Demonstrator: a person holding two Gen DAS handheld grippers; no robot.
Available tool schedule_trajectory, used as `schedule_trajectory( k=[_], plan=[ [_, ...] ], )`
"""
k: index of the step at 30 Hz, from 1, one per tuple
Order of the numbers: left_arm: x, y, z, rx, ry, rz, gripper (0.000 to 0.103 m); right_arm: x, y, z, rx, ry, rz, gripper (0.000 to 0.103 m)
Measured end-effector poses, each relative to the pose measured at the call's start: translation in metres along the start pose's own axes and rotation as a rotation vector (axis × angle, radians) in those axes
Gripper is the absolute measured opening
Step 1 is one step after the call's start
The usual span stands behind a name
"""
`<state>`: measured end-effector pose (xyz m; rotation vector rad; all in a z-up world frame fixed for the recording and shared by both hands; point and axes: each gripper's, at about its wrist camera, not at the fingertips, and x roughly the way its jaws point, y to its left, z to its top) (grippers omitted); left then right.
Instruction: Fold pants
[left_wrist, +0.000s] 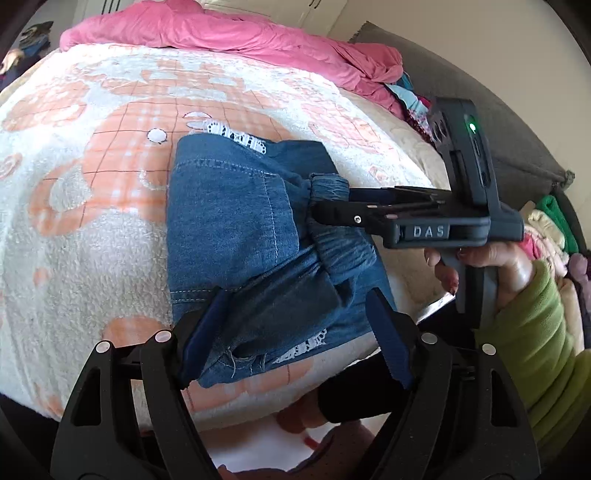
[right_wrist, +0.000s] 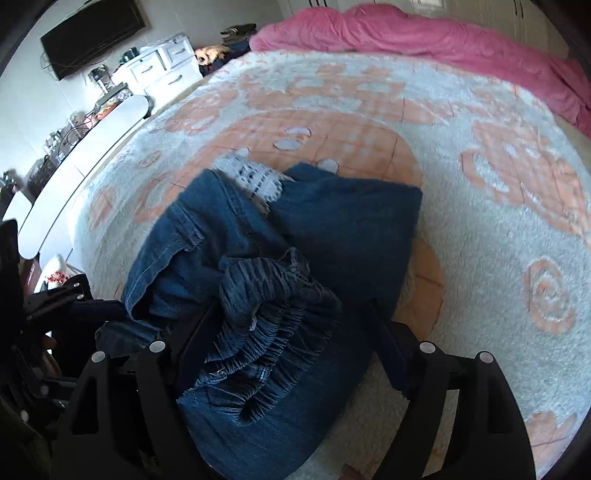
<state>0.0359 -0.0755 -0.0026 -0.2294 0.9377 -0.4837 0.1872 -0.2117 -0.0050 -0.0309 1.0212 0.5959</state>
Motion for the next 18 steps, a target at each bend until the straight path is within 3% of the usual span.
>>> schedule_trajectory(
  k=[3,15,18],
  plan=[
    [-0.012,0.000,0.001,0.002,-0.020,0.012,0.073,-0.016,-0.003,-0.001,0.020,-0.071,0.044,0.079],
    [-0.029,-0.010,0.015,0.023,-0.085,0.056,0.077,-0.071,-0.012,-0.017,0.101,-0.246,0.048,0.084],
    [-0.033,-0.009,0.014,0.021,-0.091,0.059,0.080,-0.080,-0.009,-0.021,0.106,-0.280,0.050,0.091]
  ],
)
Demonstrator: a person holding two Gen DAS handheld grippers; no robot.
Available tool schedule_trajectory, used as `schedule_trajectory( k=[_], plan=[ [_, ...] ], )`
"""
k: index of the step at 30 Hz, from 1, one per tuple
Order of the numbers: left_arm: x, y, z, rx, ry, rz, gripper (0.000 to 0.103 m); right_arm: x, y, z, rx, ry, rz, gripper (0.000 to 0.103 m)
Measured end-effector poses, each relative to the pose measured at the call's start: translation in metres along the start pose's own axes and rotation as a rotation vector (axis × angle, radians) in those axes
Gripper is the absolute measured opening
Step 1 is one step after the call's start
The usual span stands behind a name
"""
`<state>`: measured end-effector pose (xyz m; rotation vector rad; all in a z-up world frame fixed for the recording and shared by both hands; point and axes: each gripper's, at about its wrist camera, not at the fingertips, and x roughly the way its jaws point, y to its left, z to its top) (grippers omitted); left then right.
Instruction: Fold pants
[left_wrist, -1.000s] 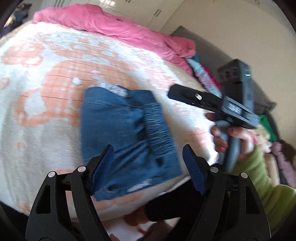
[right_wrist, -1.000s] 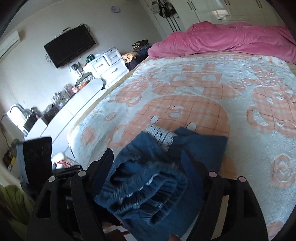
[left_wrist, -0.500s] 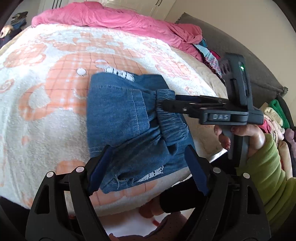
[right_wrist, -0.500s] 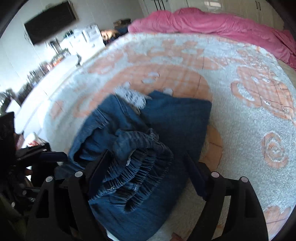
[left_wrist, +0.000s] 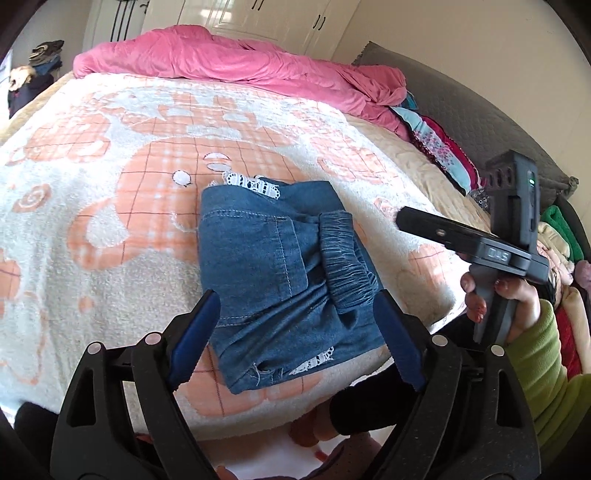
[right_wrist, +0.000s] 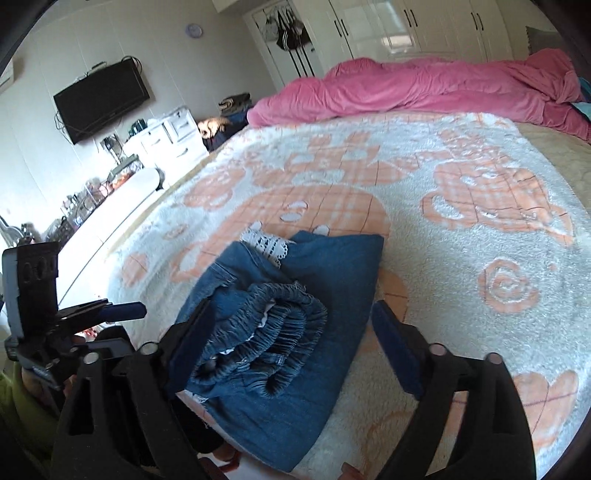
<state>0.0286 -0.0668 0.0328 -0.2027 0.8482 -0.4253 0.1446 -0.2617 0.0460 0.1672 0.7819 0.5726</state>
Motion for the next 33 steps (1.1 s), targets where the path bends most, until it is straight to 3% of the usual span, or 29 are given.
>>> schedule_trajectory(
  k=[8,13,16,17,19,20,21,23,25,26,33],
  plan=[
    [-0.007,0.008,0.001,-0.012,-0.019,0.014,0.086,-0.017,0.008,-0.011,0.004,-0.032,-0.009,0.092],
    [-0.010,0.045,0.013,-0.088,-0.048,0.083,0.086,-0.034,0.044,-0.027,-0.098,-0.046,0.072,0.092],
    [-0.005,0.065,0.024,-0.130,-0.041,0.083,0.086,-0.033,0.074,-0.041,-0.189,-0.012,0.094,0.092],
    [-0.003,0.067,0.027,-0.134,-0.037,0.075,0.084,-0.030,0.083,-0.044,-0.223,0.001,0.095,0.092],
    [0.007,0.070,0.035,-0.139,-0.015,0.041,0.068,-0.023,0.108,-0.051,-0.324,0.031,0.085,0.092],
    [0.013,0.069,0.037,-0.140,-0.004,0.018,0.052,-0.019,0.115,-0.053,-0.358,0.044,0.079,0.091],
    [0.022,0.067,0.040,-0.137,0.014,-0.013,0.039,-0.010,0.128,-0.057,-0.422,0.072,0.054,0.085],
    [0.041,0.062,0.042,-0.118,0.064,-0.024,0.026,0.006,0.145,-0.064,-0.523,0.118,-0.016,0.071],
    [0.056,0.055,0.043,-0.094,0.092,-0.036,0.025,0.021,0.157,-0.071,-0.610,0.148,-0.051,0.052],
    [0.064,0.053,0.042,-0.084,0.106,-0.027,0.025,0.026,0.161,-0.073,-0.643,0.154,-0.058,0.050],
    [0.084,0.059,0.041,-0.095,0.139,-0.022,0.025,0.059,0.178,-0.080,-0.832,0.169,-0.119,0.048]
  ],
)
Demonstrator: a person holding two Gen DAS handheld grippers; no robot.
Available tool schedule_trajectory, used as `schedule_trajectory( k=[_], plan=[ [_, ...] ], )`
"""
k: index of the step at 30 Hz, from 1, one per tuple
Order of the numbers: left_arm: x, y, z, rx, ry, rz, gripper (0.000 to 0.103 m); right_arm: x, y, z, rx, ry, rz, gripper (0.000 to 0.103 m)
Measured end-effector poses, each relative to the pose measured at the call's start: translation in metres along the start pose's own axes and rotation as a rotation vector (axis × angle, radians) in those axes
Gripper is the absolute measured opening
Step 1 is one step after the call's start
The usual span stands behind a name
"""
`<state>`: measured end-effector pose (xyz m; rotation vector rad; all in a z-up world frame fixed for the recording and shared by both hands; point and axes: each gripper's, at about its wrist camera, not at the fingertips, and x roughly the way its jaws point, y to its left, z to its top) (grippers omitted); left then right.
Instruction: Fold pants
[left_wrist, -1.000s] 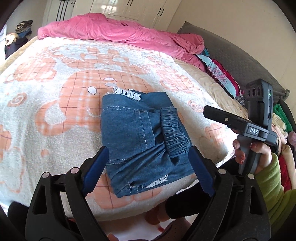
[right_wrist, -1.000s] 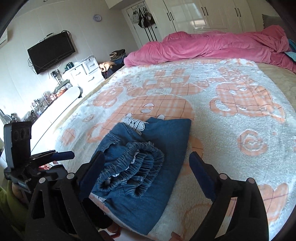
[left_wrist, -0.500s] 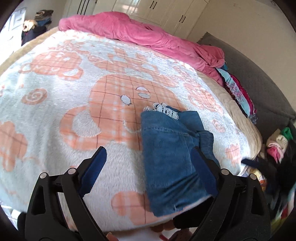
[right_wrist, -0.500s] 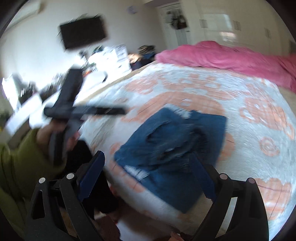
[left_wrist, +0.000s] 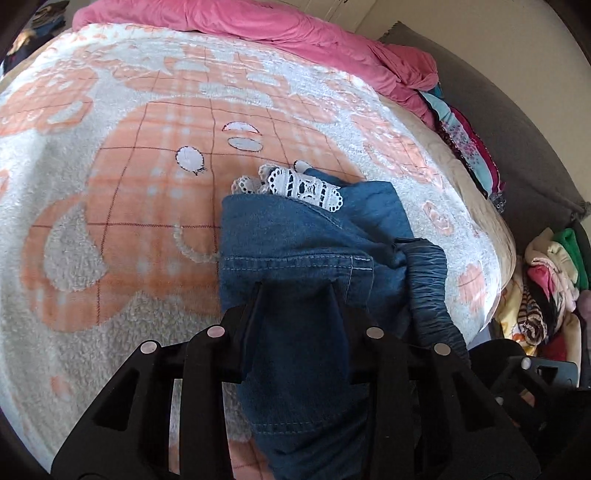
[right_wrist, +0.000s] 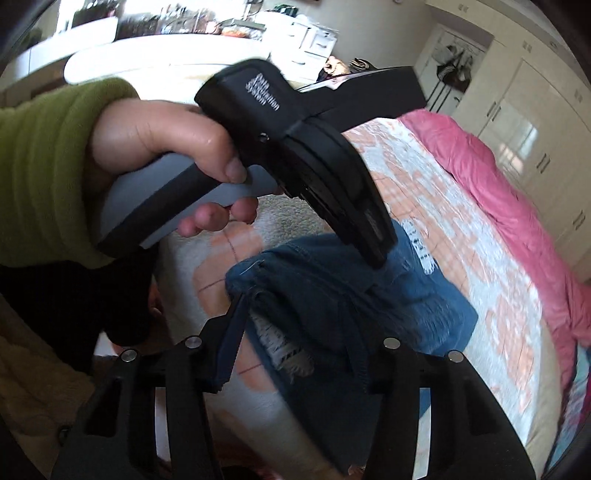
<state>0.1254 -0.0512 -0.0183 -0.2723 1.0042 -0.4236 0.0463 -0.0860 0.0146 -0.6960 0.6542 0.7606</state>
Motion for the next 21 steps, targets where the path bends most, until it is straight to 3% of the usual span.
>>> schedule_trajectory(
  k=[1,2,3,7,12,16,21],
  plan=[
    [0.000,0.001,0.000,-0.002,0.001,-0.001,0.025,0.007,-0.001,0.000,-0.007,0.001,0.001,0.041],
    [0.001,0.001,0.001,-0.003,0.003,-0.001,0.025,0.013,-0.003,-0.001,-0.006,0.007,0.017,0.027],
    [0.002,0.002,0.001,-0.005,0.005,-0.002,0.025,0.016,-0.005,-0.004,-0.001,0.012,0.037,0.003],
    [0.002,0.003,0.001,-0.008,0.004,-0.008,0.026,-0.003,0.012,-0.018,-0.076,0.018,0.048,0.004],
    [0.004,0.002,0.001,-0.016,-0.008,0.001,0.027,0.017,0.001,-0.033,0.027,0.049,0.109,0.008],
    [-0.001,-0.002,-0.002,-0.018,-0.030,0.015,0.031,0.010,-0.006,-0.035,0.071,0.004,0.170,0.025],
    [-0.015,-0.016,-0.006,0.022,-0.078,0.051,0.037,-0.019,-0.023,-0.036,0.144,-0.103,0.192,0.028]
  ],
)
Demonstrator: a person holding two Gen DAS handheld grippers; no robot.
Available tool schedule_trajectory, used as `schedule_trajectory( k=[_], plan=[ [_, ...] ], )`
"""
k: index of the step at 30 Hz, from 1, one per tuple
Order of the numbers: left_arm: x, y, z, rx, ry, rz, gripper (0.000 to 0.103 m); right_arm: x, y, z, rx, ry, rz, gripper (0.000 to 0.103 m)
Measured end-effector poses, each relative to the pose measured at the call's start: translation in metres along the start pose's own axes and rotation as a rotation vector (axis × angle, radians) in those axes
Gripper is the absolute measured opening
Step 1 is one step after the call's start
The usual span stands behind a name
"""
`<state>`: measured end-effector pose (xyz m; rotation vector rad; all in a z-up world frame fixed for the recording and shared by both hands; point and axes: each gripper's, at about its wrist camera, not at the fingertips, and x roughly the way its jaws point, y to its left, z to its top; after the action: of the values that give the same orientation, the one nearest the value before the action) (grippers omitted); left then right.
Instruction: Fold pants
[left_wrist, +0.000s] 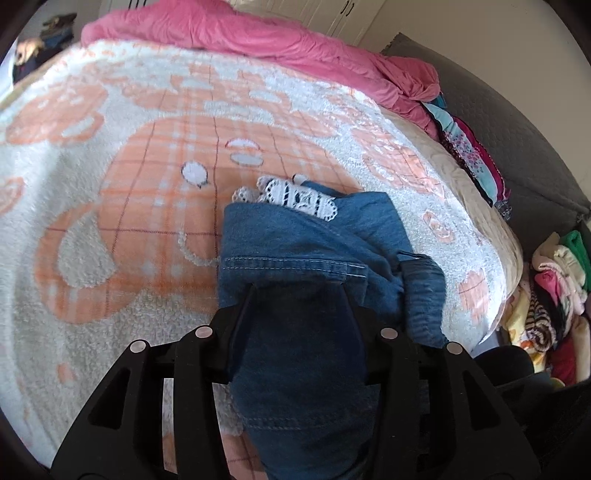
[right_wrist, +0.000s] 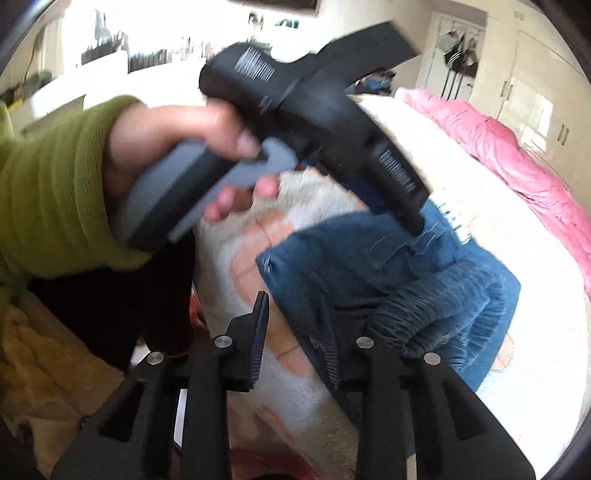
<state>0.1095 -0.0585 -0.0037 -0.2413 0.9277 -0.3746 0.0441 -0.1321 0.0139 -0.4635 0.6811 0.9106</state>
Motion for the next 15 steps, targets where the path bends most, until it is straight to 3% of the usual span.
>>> schedule_trajectory(
  k=[4,12,15],
  plan=[
    [-0.014,-0.008,0.001,0.030,-0.039,0.017,0.041,-0.027,-0.008,0.000,0.068,-0.093,0.013,0.043],
    [-0.032,-0.017,0.003,0.044,-0.080,0.010,0.048,-0.056,-0.014,-0.001,0.162,-0.209,0.000,0.050],
    [-0.039,-0.020,0.001,0.047,-0.094,0.013,0.054,-0.064,-0.026,0.000,0.220,-0.249,-0.022,0.061]
  ],
)
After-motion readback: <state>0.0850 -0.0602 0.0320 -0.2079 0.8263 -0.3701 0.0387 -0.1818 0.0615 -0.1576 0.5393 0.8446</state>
